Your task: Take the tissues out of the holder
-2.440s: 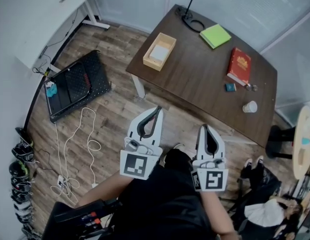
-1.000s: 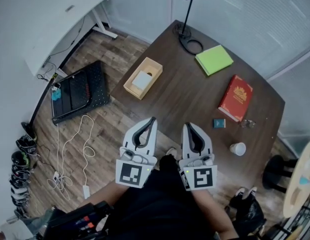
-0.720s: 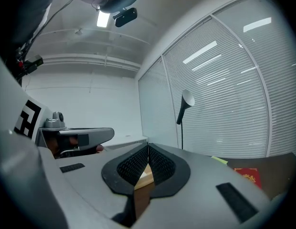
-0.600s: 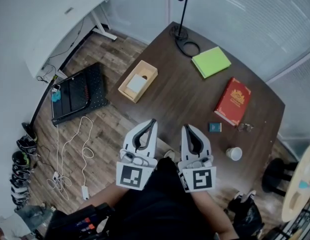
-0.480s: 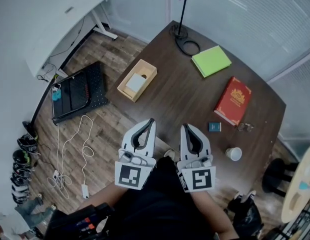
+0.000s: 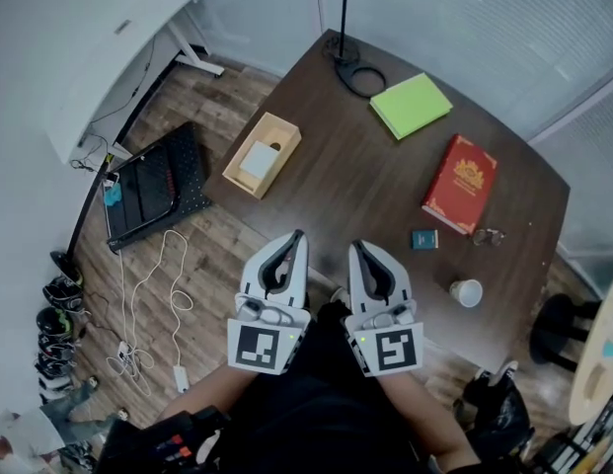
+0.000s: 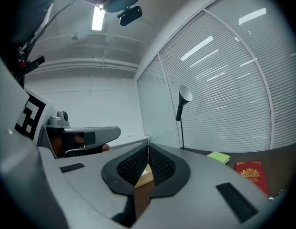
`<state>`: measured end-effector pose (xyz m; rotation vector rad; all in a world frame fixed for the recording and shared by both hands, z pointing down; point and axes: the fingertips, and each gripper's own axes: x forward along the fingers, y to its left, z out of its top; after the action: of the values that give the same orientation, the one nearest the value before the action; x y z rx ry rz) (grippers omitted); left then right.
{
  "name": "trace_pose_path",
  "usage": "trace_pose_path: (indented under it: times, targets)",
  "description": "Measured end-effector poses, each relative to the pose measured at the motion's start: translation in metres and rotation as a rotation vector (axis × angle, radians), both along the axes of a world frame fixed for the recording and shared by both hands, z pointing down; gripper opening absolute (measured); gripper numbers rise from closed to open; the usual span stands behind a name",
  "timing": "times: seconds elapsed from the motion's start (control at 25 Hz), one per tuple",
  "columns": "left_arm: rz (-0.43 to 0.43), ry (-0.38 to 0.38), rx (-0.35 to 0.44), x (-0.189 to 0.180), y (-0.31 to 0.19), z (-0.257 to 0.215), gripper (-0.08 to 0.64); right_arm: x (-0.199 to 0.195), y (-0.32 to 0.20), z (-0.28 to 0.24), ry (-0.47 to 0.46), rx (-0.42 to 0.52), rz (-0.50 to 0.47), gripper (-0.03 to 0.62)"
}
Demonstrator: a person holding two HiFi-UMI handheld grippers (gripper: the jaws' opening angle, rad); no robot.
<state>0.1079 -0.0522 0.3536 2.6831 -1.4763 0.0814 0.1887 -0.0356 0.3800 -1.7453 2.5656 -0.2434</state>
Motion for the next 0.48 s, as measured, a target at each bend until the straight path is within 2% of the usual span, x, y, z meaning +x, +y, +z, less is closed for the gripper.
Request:
trace_pose_path:
  times: [0.16, 0.48]
  targets:
    - [0.005, 0.0, 0.007, -0.003, -0.011, 0.005, -0.002, -0.002, -0.004, 0.007, 0.008, -0.004, 0.003, 0.011]
    - [0.036, 0.038, 0.008, -0.024, -0.045, 0.006, -0.002, -0.013, -0.035, 0.007, 0.052, -0.007, 0.071, 0.011]
